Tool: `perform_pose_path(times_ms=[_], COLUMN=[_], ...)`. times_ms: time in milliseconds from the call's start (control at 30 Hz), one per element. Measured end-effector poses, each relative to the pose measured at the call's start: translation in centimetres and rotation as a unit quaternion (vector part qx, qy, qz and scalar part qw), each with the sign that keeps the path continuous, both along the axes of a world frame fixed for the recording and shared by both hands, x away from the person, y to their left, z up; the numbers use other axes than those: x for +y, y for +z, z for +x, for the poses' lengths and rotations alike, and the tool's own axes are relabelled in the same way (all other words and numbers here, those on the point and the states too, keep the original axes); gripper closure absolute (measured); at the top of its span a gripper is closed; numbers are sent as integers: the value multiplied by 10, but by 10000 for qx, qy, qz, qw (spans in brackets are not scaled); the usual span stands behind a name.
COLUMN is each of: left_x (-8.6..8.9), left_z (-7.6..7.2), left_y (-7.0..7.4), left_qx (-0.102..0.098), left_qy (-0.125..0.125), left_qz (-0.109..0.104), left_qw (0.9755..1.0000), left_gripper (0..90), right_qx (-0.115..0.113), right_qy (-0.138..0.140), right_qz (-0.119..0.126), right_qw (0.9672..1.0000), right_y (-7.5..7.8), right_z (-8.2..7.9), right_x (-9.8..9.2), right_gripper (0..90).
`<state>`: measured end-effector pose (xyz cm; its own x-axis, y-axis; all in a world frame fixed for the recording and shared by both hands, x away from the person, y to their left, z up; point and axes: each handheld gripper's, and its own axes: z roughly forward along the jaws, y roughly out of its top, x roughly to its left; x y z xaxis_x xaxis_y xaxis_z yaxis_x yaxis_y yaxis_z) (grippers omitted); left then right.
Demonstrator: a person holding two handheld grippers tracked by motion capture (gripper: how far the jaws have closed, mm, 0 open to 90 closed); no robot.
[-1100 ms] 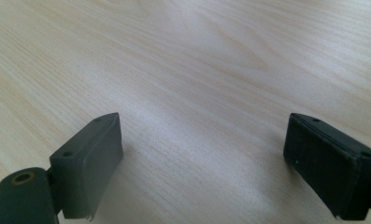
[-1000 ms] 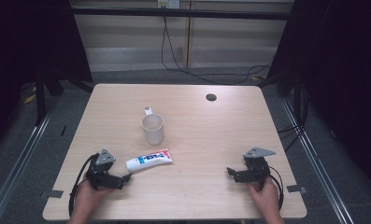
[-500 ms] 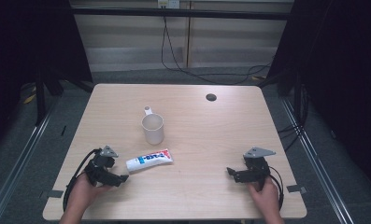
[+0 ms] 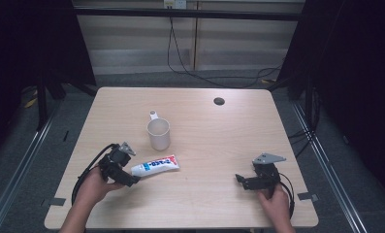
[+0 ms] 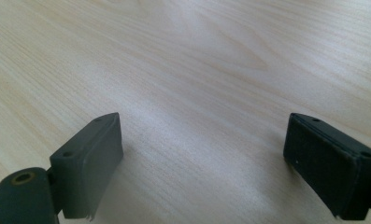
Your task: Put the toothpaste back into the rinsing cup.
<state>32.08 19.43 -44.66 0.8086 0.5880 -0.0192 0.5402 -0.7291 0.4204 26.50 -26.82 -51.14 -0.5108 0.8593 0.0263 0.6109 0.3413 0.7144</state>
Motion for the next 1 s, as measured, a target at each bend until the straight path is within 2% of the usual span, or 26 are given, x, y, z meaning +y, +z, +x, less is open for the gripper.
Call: perform_pose_path(times_ms=[100, 267, 333, 400, 500, 567, 733, 800, 967, 1000], left_x=[-9, -29, -36, -44, -49, -54, -67, -71, -78, -82], left_z=[3, 14, 17, 20, 22, 24, 27, 30, 33, 34], left_y=[0, -3, -4, -5, -5, -7, -12, -14, -21, -23], left_qx=[-20, 109, 179, 175, 186, 237, 238, 265, 271, 288], left_qy=[-52, -377, -400, -550, -559, -538, -645, -702, -646, -687], left_qz=[33, 255, 314, 378, 377, 294, 264, 301, 273, 323], left_qw=[10000, 9989, 9985, 9976, 9976, 9978, 9973, 9967, 9972, 9967], left_gripper=[233, 248, 258, 268, 272, 273, 283, 289, 296, 291], right_qx=[-9, -4, -2, 0, -4, -10, 0, 0, -14, -2], right_qy=[8, 4, 2, 0, 3, 8, 0, 1, 10, 3], right_qz=[-1, -1, 0, 0, 0, 0, 0, 1, -2, 0], right_qw=[10000, 10000, 10000, 10000, 10000, 10000, 10000, 10000, 10000, 10000], right_y=[0, 0, 0, 0, 0, 0, 0, 0, 0, 0], right_z=[0, 0, 0, 0, 0, 0, 0, 0, 0, 0], right_x=[0, 0, 0, 0, 0, 0, 0, 0, 0, 0], right_gripper=[114, 114, 114, 114, 114, 114, 114, 114, 114, 114])
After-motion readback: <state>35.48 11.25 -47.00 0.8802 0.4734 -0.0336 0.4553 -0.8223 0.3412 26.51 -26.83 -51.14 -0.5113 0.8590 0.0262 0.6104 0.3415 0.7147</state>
